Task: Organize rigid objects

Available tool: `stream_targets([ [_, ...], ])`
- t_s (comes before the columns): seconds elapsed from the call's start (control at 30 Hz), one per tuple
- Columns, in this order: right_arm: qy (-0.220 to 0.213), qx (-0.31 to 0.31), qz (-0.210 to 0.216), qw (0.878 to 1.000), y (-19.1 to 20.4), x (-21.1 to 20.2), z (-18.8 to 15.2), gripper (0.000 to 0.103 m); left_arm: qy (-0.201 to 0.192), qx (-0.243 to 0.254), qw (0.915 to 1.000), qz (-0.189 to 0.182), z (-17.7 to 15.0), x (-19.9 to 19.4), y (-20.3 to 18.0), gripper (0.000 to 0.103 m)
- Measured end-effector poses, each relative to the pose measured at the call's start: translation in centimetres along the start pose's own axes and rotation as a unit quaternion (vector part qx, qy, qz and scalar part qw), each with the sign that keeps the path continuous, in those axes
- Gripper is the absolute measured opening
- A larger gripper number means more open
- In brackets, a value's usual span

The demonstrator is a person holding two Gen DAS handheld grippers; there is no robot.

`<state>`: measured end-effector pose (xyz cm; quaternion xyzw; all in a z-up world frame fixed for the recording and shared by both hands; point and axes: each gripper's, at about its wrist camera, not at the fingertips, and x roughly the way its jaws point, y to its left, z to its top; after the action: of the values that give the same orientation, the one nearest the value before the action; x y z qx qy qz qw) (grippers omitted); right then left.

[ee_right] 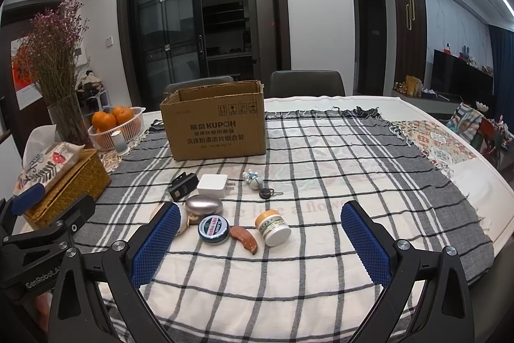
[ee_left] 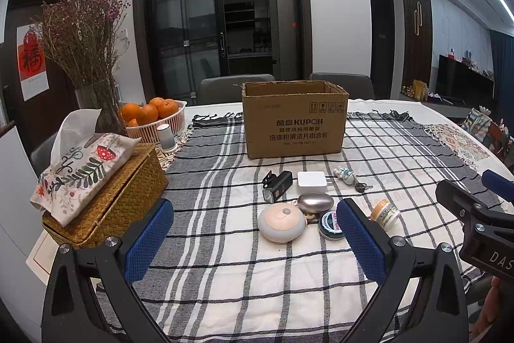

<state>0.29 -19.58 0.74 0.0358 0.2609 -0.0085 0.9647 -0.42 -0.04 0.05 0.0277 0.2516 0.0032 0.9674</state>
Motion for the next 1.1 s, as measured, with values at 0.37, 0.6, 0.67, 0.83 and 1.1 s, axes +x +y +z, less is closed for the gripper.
stream_targets([
  [0.37,0.002,0.000,-0.001,1.000,0.1,0.1,0.0,0.101,0.003,0.000,1.0000,-0.002,-0.1,0.1,-0.2,0.103],
  [0.6,0.010,0.002,-0.001,1.000,0.0,0.8,-0.4,0.101,0.023,0.000,0.9997,-0.010,-0.6,1.3,-0.2,0.103],
  [0.67,0.018,0.003,-0.001,1.000,-0.2,1.4,-0.7,0.101,0.036,0.001,0.9992,-0.013,-0.9,2.1,-0.3,0.103],
  [0.83,0.052,0.013,0.006,0.999,-0.6,4.0,-1.4,0.101,0.069,0.008,0.9973,-0.023,-1.7,4.6,-0.6,0.103],
  [1.1,0.094,0.014,0.005,0.995,-0.7,8.6,-2.3,0.096,0.107,0.035,0.9927,-0.043,-3.2,9.2,-0.8,0.103],
])
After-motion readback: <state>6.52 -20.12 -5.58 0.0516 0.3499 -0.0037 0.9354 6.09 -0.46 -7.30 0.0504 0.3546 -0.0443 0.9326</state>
